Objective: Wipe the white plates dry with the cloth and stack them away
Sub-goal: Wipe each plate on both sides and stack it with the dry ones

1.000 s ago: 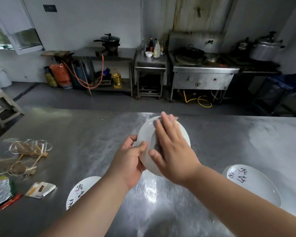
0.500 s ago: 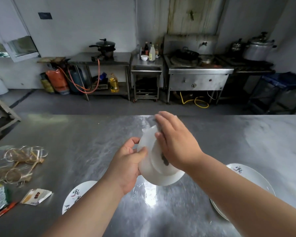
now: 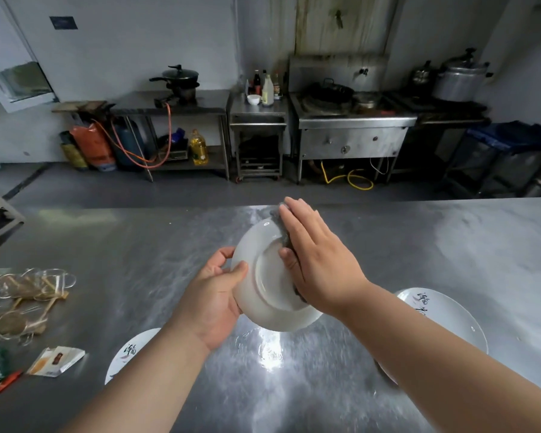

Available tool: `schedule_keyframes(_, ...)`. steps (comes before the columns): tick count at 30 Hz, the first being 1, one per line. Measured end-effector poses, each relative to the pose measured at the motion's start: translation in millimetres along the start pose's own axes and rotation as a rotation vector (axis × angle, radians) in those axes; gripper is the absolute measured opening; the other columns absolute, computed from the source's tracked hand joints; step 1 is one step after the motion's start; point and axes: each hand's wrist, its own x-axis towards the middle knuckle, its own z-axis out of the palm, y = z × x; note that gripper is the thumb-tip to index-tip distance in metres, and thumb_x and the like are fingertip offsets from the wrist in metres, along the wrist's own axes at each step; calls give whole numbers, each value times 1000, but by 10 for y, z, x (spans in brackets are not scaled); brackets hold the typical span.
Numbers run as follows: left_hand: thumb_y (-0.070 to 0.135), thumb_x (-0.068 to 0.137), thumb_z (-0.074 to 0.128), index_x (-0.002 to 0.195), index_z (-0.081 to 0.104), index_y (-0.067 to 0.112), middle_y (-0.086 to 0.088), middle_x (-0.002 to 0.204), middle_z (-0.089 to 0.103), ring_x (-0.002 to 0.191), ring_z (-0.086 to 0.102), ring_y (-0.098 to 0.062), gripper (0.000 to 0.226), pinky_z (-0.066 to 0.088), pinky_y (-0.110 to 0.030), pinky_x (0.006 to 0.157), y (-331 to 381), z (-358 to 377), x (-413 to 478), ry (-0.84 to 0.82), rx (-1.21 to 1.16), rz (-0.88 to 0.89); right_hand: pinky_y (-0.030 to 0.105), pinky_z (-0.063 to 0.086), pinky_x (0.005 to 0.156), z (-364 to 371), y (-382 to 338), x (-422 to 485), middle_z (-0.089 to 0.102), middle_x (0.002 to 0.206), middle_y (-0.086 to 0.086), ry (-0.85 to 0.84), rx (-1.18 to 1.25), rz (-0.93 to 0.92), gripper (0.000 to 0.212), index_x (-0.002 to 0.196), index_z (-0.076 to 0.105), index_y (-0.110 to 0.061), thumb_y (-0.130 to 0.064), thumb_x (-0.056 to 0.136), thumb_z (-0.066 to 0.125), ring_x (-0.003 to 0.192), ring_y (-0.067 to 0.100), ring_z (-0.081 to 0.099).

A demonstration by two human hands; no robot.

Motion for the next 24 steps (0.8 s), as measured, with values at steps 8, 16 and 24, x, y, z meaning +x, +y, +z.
schedule_keyframes(8,5,86,64,110,56,15,-6,99,77,81,75,-20,27,62,-36,68,12,-57,29,-33,-32,-31,46,23,128,-41,30,-121,18,172,10,-34,72,56,82,163,25,-5,-64,106,29,161,30,9)
schedule_keyframes(16,2,103,45,98,61,21,-1,92,79,80,77,-15,25,64,-32,65,153,-74,127,102,-180,33,49,23,128,38,-2,-427,13,173,14,63,77,31,87,164,19,-3,-62,104,39,162,32,7)
schedule_keyframes(24,7,107,43,100,66,19,-4,95,80,83,78,-17,28,65,-36,65,-5,-38,88,134,-205,-38,45,25,128,-143,152,-131,19,172,8,56,103,40,85,164,25,-8,-67,103,36,161,24,12)
